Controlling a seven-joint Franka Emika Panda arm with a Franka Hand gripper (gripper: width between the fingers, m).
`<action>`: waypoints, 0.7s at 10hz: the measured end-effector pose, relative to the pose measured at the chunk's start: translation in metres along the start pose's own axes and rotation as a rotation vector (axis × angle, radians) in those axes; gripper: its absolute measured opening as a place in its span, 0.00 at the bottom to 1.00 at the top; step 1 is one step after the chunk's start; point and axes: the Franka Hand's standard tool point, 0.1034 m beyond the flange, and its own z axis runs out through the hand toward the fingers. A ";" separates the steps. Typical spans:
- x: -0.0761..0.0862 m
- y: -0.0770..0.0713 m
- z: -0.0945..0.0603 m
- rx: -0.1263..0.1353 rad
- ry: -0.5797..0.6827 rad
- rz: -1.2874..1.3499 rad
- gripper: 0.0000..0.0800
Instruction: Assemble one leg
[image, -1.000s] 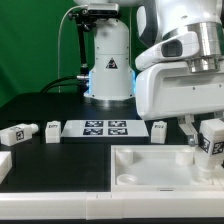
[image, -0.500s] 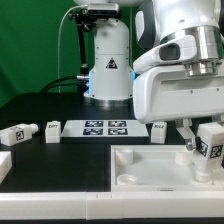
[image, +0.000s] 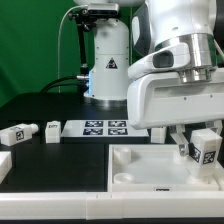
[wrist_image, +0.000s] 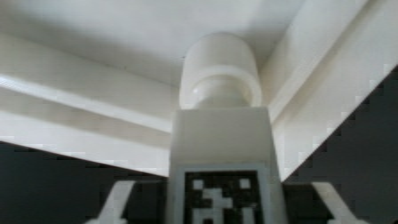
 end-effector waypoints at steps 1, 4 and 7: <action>0.000 -0.001 0.001 -0.001 0.009 -0.001 0.36; 0.001 -0.002 0.001 -0.003 0.022 -0.004 0.36; 0.005 0.003 0.004 -0.018 0.073 -0.003 0.36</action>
Offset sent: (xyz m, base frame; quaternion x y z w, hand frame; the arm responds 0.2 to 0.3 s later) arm -0.0033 0.0015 -0.0067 0.0000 -0.0070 -0.0067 1.0000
